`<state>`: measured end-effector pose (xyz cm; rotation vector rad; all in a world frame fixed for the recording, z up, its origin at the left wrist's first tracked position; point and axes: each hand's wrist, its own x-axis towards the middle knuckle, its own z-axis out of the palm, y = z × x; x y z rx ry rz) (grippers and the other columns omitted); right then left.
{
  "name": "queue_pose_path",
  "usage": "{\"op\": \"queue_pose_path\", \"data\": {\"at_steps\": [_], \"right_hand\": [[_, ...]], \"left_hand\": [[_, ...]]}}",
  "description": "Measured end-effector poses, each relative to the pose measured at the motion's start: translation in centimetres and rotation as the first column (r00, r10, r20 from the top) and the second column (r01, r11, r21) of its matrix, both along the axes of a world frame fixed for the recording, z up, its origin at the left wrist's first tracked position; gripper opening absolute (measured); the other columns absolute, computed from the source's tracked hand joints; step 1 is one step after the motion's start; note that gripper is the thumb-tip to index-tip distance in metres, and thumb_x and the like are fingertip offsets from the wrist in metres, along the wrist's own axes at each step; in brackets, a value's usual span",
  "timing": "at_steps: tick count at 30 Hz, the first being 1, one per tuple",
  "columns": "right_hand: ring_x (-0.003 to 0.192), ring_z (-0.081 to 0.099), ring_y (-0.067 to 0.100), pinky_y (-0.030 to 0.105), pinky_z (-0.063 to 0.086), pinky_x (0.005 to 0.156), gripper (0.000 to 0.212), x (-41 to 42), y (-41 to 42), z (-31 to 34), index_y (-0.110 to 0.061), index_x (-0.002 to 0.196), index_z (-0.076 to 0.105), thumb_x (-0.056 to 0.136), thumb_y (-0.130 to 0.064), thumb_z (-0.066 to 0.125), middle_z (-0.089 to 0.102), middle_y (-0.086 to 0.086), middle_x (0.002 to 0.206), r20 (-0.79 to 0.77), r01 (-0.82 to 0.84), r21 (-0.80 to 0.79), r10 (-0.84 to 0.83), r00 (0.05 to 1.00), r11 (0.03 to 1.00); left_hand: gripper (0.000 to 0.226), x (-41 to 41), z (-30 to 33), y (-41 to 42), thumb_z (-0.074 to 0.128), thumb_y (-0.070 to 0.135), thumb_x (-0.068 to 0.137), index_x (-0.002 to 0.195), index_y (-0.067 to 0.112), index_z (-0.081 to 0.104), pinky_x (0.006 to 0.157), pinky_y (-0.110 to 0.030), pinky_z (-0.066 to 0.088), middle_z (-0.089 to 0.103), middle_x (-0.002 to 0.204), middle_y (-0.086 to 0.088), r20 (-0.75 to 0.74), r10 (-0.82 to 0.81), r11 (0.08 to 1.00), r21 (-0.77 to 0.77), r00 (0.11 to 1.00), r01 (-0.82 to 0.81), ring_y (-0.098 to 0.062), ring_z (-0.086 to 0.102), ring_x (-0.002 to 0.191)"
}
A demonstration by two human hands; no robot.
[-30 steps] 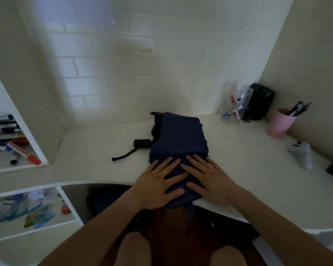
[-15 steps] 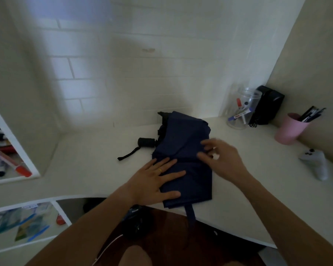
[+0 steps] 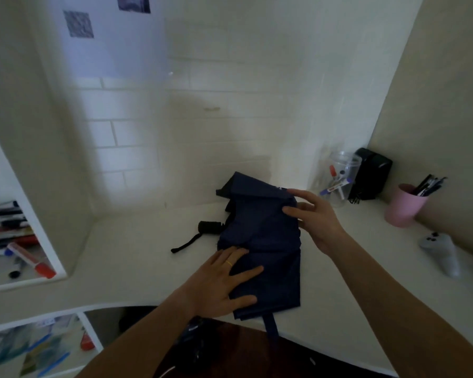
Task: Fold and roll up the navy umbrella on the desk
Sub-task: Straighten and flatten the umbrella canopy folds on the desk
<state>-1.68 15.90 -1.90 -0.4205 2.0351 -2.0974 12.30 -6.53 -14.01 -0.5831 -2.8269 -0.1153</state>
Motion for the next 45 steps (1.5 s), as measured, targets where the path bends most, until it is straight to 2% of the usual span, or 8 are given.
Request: {"op": "queue_pose_path", "data": {"at_steps": [4, 8, 13, 19, 24, 28, 36, 45], "right_hand": [[0.096, 0.071, 0.034, 0.033, 0.061, 0.079, 0.035, 2.5, 1.6, -0.6, -0.018, 0.111, 0.074, 0.08, -0.002, 0.079, 0.07, 0.025, 0.102, -0.138, 0.011, 0.091, 0.002, 0.99, 0.996], [0.089, 0.073, 0.026, 0.025, 0.06, 0.078, 0.021, 4.6, 3.0, -1.9, -0.009, 0.099, 0.074, 0.081, 0.001, 0.078, 0.074, 0.019, 0.096, -0.25, 0.042, 0.15, -0.003, 0.968, 0.988], [0.087, 0.074, 0.02, 0.031, 0.06, 0.081, 0.019, 6.8, 4.7, -4.6, -0.015, 0.083, 0.07, 0.079, 0.001, 0.08, 0.075, 0.003, 0.091, -0.328, 0.036, 0.334, 0.081, 0.941, 0.942], [0.097, 0.064, 0.004, 0.013, 0.049, 0.084, 0.035, 8.7, 5.6, -6.3, -0.034, 0.088, 0.067, 0.08, -0.001, 0.078, 0.068, -0.008, 0.103, -0.532, 0.13, 0.449, 0.148, 0.833, 0.884], [0.088, 0.061, 0.004, 0.007, 0.04, 0.07, 0.039, 9.0, 6.1, -6.8, -0.039, 0.091, 0.066, 0.08, -0.004, 0.078, 0.069, -0.015, 0.096, -0.621, 0.257, 0.481, 0.119, 0.775, 0.838], [0.077, 0.065, 0.007, 0.008, 0.043, 0.061, 0.029, 9.4, 6.6, -7.1, -0.028, 0.087, 0.072, 0.083, 0.001, 0.074, 0.072, -0.013, 0.095, -0.584, 0.208, 0.449, 0.11, 0.804, 0.869], [0.097, 0.07, 0.023, 0.035, 0.062, 0.082, 0.014, 10.7, 4.9, -6.2, -0.018, 0.106, 0.073, 0.097, -0.019, 0.063, 0.067, 0.009, 0.111, 0.026, -0.02, 0.035, 0.019, 0.999, 0.999], [0.087, 0.072, 0.028, 0.032, 0.062, 0.076, 0.03, 9.9, 3.9, -7.5, -0.02, 0.098, 0.077, 0.077, 0.002, 0.08, 0.069, 0.015, 0.104, -0.033, 0.096, 0.242, -0.09, 0.995, 0.966]], "left_hand": [[0.062, 0.3, 0.6, 0.3, 0.038, 0.064, 0.102, 0.156, 0.035, 0.033, 0.106, -0.043, 0.043, 0.053, 0.131, -0.01, -0.114, -0.036, 0.999, -0.028, 0.993, 0.033, -0.025, 0.05, 0.118], [0.062, 1.5, 0.3, 0.7, 0.033, 0.064, 0.103, 0.156, 0.032, 0.034, 0.118, -0.045, 0.034, 0.057, 0.137, -0.006, -0.123, 0.05, 0.999, -0.014, 0.991, -0.052, -0.024, 0.053, 0.125], [0.053, 5.0, 0.3, 1.9, 0.047, 0.056, 0.1, 0.143, 0.025, 0.049, 0.115, -0.033, 0.038, 0.056, 0.141, 0.001, -0.085, 0.242, 0.903, 0.384, 0.967, -0.192, -0.017, 0.051, 0.129], [0.062, 5.1, 3.0, 3.6, 0.085, 0.027, 0.08, 0.131, 0.035, 0.051, 0.079, -0.019, 0.053, 0.049, 0.131, 0.008, 0.13, 0.336, 0.274, 0.934, 0.933, -0.229, -0.008, 0.061, 0.102], [0.029, 5.0, 4.7, 4.4, 0.078, 0.022, 0.088, 0.115, 0.031, 0.069, 0.07, -0.022, 0.052, 0.064, 0.118, 0.008, 0.077, 0.242, 0.263, 0.954, 0.967, -0.142, -0.011, 0.067, 0.093], [0.02, 5.2, 5.1, 4.7, 0.06, 0.037, 0.099, 0.095, 0.027, 0.076, 0.061, -0.027, 0.048, 0.075, 0.1, 0.002, 0.288, 0.191, -0.061, 0.958, 0.939, -0.281, -0.013, 0.071, 0.079], [0.019, 5.8, 3.5, 5.4, 0.08, 0.008, 0.086, 0.102, 0.017, 0.076, 0.078, -0.024, 0.061, 0.074, 0.108, -0.002, 0.301, 0.221, 0.04, 0.948, 0.928, -0.317, -0.011, 0.075, 0.087], [0.043, 5.6, 4.4, 5.4, 0.081, 0.002, 0.081, 0.116, 0.026, 0.07, 0.075, -0.027, 0.062, 0.062, 0.127, 0.005, 0.302, 0.074, 0.115, 0.944, 0.95, -0.309, -0.016, 0.074, 0.094]]}}
